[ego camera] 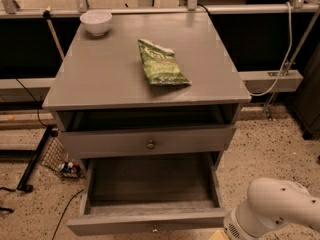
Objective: Close middle drawer
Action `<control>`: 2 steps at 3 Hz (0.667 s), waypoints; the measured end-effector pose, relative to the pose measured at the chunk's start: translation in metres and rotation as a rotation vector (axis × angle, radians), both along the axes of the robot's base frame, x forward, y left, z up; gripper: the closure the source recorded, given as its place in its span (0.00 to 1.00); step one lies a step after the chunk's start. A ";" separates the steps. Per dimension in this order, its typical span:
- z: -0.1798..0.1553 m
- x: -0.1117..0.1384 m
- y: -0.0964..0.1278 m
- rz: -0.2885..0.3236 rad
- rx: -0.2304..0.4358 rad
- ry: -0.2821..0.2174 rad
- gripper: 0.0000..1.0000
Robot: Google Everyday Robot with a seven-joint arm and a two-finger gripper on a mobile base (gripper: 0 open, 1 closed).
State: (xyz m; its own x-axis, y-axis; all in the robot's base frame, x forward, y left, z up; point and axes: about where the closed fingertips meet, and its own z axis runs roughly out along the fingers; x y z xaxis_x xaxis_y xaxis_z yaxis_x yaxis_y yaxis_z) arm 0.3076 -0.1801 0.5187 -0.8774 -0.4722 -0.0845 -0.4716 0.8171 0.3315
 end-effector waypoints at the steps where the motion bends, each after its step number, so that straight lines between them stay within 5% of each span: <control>1: -0.029 0.009 -0.003 -0.051 0.012 0.015 0.00; 2: -0.051 0.015 -0.003 -0.077 0.031 0.021 0.18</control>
Offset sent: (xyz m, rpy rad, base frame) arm 0.0247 -0.0039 -0.0777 0.0541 0.0260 -0.1123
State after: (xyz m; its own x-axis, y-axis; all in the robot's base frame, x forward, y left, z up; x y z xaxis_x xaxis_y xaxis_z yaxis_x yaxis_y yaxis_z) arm 0.3229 -0.1832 0.4680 -0.9128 -0.4007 -0.0789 -0.4004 0.8400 0.3662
